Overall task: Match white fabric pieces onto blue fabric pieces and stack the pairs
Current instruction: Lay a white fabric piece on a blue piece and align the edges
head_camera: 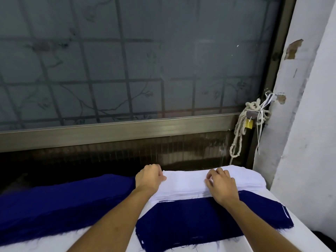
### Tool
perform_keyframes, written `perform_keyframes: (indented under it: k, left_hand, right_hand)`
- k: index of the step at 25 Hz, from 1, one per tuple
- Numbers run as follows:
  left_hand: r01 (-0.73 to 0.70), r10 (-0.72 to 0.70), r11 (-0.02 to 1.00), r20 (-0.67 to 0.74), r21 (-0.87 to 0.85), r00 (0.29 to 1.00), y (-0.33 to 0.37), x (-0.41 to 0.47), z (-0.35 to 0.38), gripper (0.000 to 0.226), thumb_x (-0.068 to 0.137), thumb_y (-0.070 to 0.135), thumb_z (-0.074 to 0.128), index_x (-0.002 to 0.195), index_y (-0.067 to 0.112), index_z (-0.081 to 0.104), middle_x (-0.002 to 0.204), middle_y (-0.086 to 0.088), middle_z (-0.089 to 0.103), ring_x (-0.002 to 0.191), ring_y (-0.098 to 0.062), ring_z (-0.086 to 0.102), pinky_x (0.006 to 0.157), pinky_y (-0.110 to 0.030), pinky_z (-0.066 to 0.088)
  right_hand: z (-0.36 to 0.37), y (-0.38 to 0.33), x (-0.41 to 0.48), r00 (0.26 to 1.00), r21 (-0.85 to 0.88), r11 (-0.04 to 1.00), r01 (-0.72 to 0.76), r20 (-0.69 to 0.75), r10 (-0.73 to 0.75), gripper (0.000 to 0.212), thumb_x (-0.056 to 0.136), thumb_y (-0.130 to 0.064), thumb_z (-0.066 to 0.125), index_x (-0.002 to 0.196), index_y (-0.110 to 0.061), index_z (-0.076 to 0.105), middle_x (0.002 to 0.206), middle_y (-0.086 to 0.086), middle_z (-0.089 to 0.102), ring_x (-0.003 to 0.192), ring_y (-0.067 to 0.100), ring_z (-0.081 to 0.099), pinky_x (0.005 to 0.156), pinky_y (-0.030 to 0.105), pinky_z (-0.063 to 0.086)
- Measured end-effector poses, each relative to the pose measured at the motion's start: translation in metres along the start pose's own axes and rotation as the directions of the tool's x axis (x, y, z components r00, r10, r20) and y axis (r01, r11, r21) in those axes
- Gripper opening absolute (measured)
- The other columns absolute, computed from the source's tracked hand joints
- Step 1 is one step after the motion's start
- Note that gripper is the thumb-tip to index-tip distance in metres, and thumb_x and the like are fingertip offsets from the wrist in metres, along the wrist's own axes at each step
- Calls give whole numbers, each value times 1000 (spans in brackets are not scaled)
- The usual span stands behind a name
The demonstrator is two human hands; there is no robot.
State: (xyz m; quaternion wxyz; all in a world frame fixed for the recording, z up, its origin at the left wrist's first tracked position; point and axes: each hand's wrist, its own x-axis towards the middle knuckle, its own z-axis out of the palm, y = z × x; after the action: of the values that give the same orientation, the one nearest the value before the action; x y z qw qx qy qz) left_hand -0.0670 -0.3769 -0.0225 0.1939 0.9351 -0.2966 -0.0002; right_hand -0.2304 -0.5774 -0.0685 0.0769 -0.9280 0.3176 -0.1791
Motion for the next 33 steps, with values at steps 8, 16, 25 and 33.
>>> perform_keyframes:
  k: [8, 16, 25, 33]
  left_hand:
    - [-23, 24, 999, 21, -23, 999, -1, -6, -7, 16, 100, 21, 62, 105, 7, 71, 103, -9, 71, 94, -21, 68, 79, -34, 59]
    - [-211, 247, 853, -13, 478, 969, -1, -21, -18, 21, 104, 9, 48, 105, 15, 69, 102, -5, 69, 93, -21, 67, 73, -32, 48]
    - [-467, 480, 874, -92, 132, 872, 11, -45, -42, 12, 102, 38, 55, 102, 27, 59, 96, 6, 65, 89, -10, 56, 73, -29, 51]
    - [-238, 204, 949, -175, -208, 963, -37, -79, -114, 23, 102, 32, 56, 82, 20, 53, 73, -8, 62, 67, -23, 55, 69, -43, 50]
  right_hand:
    - [1, -11, -3, 999, -85, 996, -13, 33, 16, 37, 102, -46, 45, 135, -30, 50, 143, -3, 47, 131, 16, 42, 112, 35, 36]
    - [-9, -48, -12, 995, -45, 994, 98, -9, -98, 35, 102, -47, 46, 132, -31, 50, 139, -6, 46, 127, 13, 43, 111, 30, 36]
    - [-28, -85, -14, 976, 215, 953, 216, -70, -205, 38, 98, -46, 57, 136, -42, 53, 143, -16, 49, 135, 9, 38, 114, 29, 25]
    - [-74, -93, -41, 991, 279, 951, 135, -34, -131, 15, 95, -41, 65, 86, -31, 70, 87, -11, 67, 92, 10, 59, 100, 34, 37]
